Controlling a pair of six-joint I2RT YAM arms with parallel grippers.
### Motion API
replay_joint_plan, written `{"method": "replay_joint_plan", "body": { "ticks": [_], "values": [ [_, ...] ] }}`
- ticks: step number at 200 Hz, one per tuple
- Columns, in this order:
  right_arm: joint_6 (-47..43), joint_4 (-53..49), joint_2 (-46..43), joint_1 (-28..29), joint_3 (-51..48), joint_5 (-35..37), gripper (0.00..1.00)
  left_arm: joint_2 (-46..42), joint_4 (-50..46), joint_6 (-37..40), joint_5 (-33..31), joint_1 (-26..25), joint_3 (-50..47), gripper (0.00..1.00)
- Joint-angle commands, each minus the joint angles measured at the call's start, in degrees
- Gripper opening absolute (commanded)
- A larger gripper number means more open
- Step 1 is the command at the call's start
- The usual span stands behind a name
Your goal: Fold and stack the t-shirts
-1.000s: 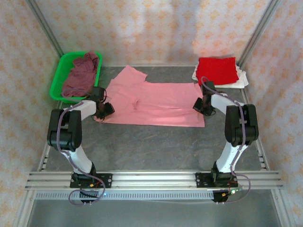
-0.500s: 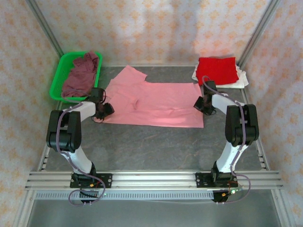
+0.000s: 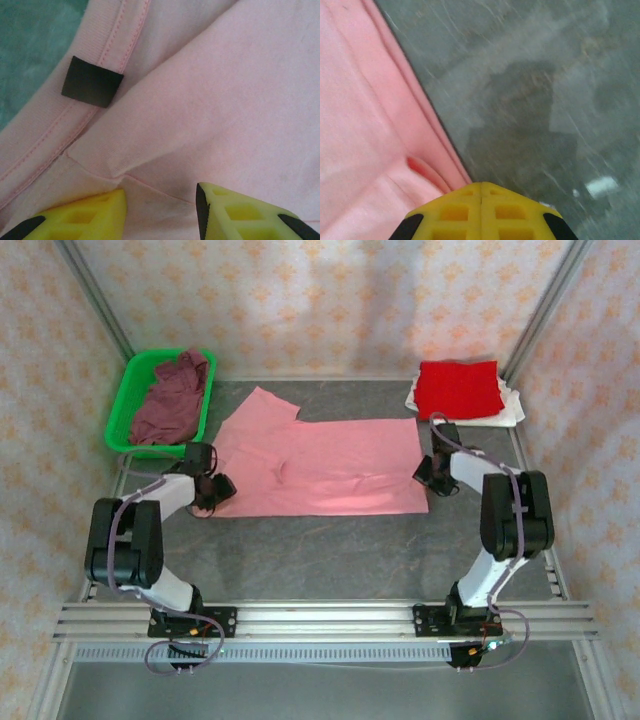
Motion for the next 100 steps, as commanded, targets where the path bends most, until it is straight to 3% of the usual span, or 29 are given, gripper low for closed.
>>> {"method": "replay_joint_plan", "body": {
  "ticks": [1, 27, 47, 79, 100],
  "values": [
    [0.55, -1.35, -5.11, 1.51, 0.04, 0.98, 0.05, -3.14, -4.35, -0.29, -0.61, 0.24, 0.57, 0.43],
    [-1.10, -4.90, -5.92, 6.19, 6.17, 5.10, 0.09, -2.79, -7.34, 1.88, -3.01, -1.92, 8.58, 0.43],
    [-0.79, -3.96, -3.00, 9.68, 8.80, 5.02, 0.10, 1.37, -8.70, 3.74, -6.41, -7.05, 14.75, 0.43],
    [2.45, 0.29, 2.86, 11.29, 8.97, -0.27, 0.09, 8.55, -0.60, 0.31, 0.24, -9.99, 16.10, 0.42],
    [3.25, 1.93, 4.77, 11.39, 7.73, -1.21, 0.09, 12.33, 1.20, 0.28, 1.26, -11.97, 17.53, 0.42]
  ]
}}
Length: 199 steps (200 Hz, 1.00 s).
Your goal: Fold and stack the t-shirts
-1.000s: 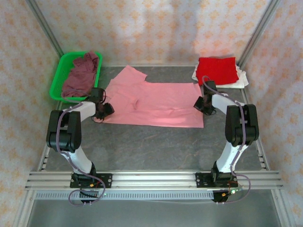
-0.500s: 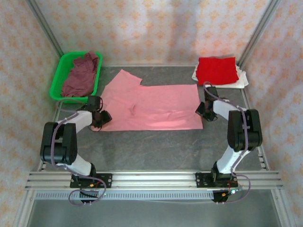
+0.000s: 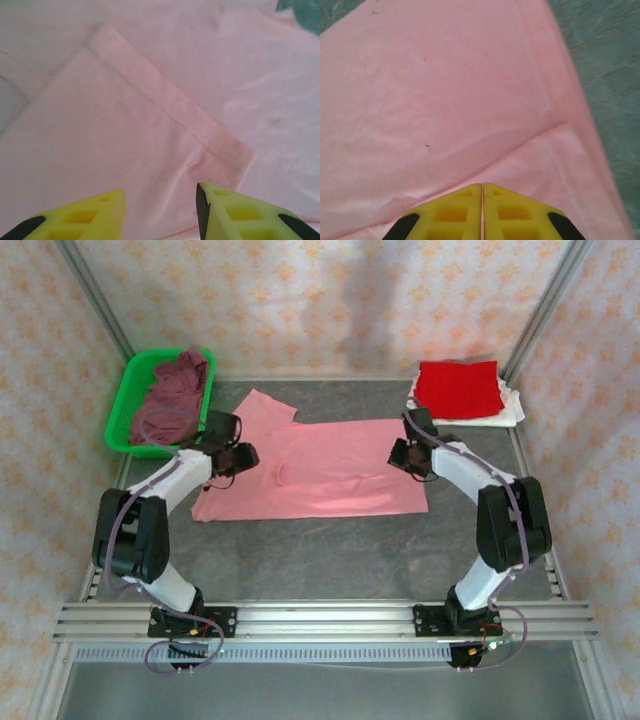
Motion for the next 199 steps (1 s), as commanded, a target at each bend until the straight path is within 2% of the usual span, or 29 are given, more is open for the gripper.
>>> {"method": "replay_joint_plan", "body": {
  "ticks": [1, 72, 121, 137, 161, 199],
  "values": [
    [2.09, 1.52, 2.78, 0.10, -1.64, -1.32, 0.09, 4.46, 2.34, -0.97, 1.91, -1.48, 0.66, 0.42],
    [4.05, 4.25, 4.75, 0.10, -7.65, -0.26, 0.09, 13.64, 5.22, -0.40, 4.49, -2.95, 5.03, 0.42],
    [6.02, 4.48, 5.00, -0.24, -9.16, 0.51, 0.09, 15.87, -1.00, -0.16, -5.31, -3.02, 10.08, 0.42],
    [6.55, 4.36, 4.76, -0.43, -9.83, 0.77, 0.09, 14.78, -3.12, 0.52, -7.95, -2.42, 11.21, 0.41],
    [7.71, 5.08, 3.56, -1.15, -11.69, -0.40, 0.09, 10.64, -4.29, 0.38, -8.16, -0.88, 9.12, 0.42],
    [10.96, 7.67, 0.52, -1.21, -17.15, -1.89, 0.10, 2.78, -4.97, 0.05, -9.07, -0.76, -1.09, 0.42]
  ]
}}
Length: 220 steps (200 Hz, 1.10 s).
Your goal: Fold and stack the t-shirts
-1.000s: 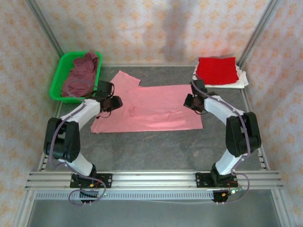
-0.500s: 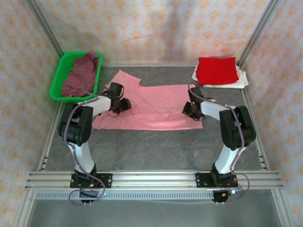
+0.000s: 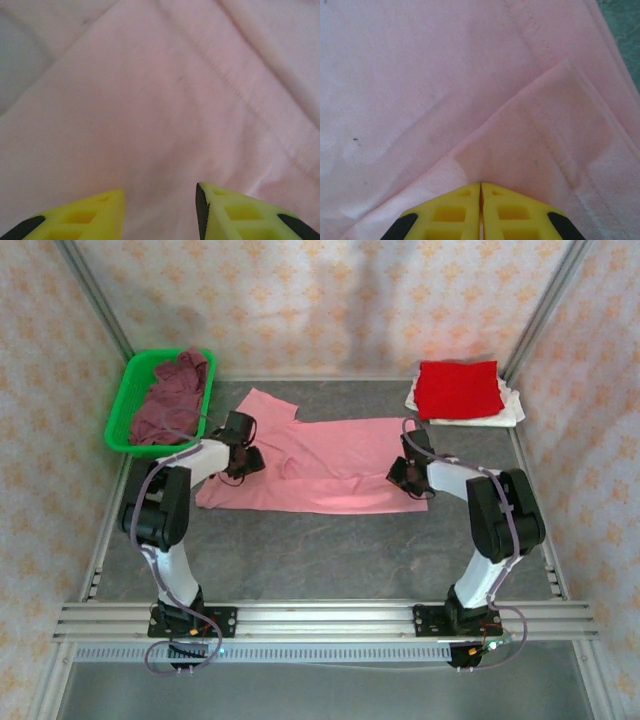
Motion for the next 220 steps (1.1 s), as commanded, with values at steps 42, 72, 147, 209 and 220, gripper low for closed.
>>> {"method": "replay_joint_plan", "body": {
  "ticks": [42, 72, 147, 209, 220],
  "values": [
    [8.94, -0.88, -8.57, -0.35, -16.59, -1.47, 0.10, -15.72, -3.38, -2.90, -3.66, -0.01, -19.84, 0.42],
    [8.70, -3.57, -14.70, -0.39, -18.89, -0.08, 0.16, -21.63, -6.06, -4.42, -3.32, -0.02, -25.17, 0.42],
    [-3.37, -11.55, -13.65, 2.19, -3.24, 4.51, 0.26, -23.87, -4.69, -2.84, 3.48, -0.09, -15.27, 0.43],
    [-1.74, -9.71, -4.44, 3.43, 1.63, 6.62, 0.28, -6.14, 0.86, 0.97, 4.47, 1.09, -4.11, 0.42],
    [-1.28, -9.03, -3.33, 2.93, 2.36, 6.57, 0.28, -4.40, 1.58, 0.14, 4.54, 1.86, -4.38, 0.41]
  ]
}}
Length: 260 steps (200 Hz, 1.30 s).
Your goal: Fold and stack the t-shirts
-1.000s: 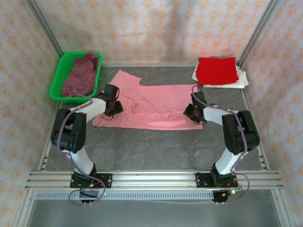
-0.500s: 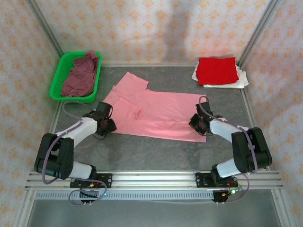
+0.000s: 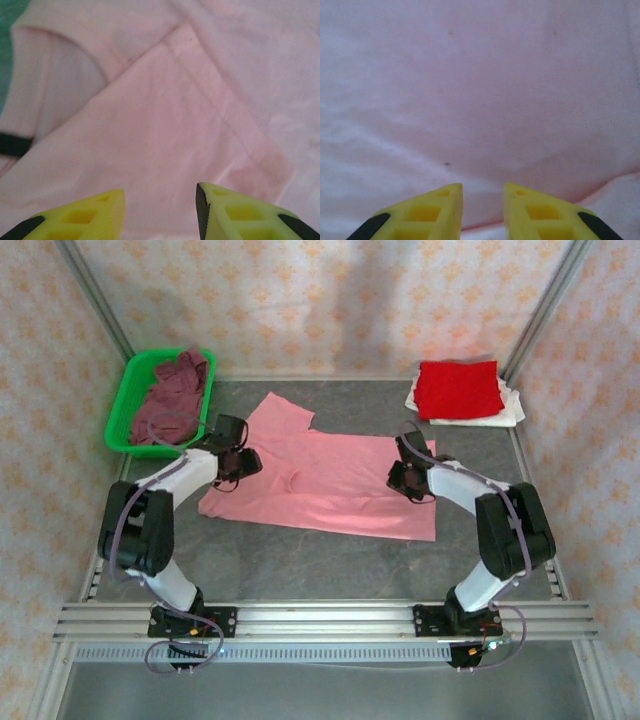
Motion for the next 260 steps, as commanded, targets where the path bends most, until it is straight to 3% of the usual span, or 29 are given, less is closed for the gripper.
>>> {"method": "replay_joint_plan", "body": {
  "ticks": [1, 72, 109, 156, 211, 244, 260],
  "values": [
    [0.26, -0.20, 2.29, -0.74, 1.93, 2.88, 0.28, 3.70, 1.80, 0.25, 0.88, 1.69, 0.19, 0.41],
    [-0.42, -0.12, 10.16, -4.82, 5.25, -1.14, 0.29, -0.05, 7.27, -4.85, 2.02, 4.40, -14.31, 0.41],
    [1.64, 0.06, 7.60, -4.95, 0.80, -1.75, 0.29, -8.33, 6.47, -7.29, 1.46, 4.33, -24.13, 0.41],
    [4.66, -1.24, 2.44, -4.96, -4.56, -2.33, 0.29, -15.32, 0.43, -6.36, -0.44, 3.79, -24.79, 0.41],
    [3.03, -3.41, -1.80, -5.04, -1.66, 0.32, 0.29, -17.21, -2.39, -1.60, -2.76, 3.79, -13.94, 0.42],
    [-0.19, -2.75, -1.04, -4.99, 6.69, -0.25, 0.32, -6.11, -8.92, 7.82, -4.72, 2.53, 9.18, 0.46],
    [-3.01, -1.88, 0.36, -5.05, 11.05, -0.67, 0.34, 1.66, -11.35, 11.07, -6.67, 1.52, 20.70, 0.56]
  ]
}}
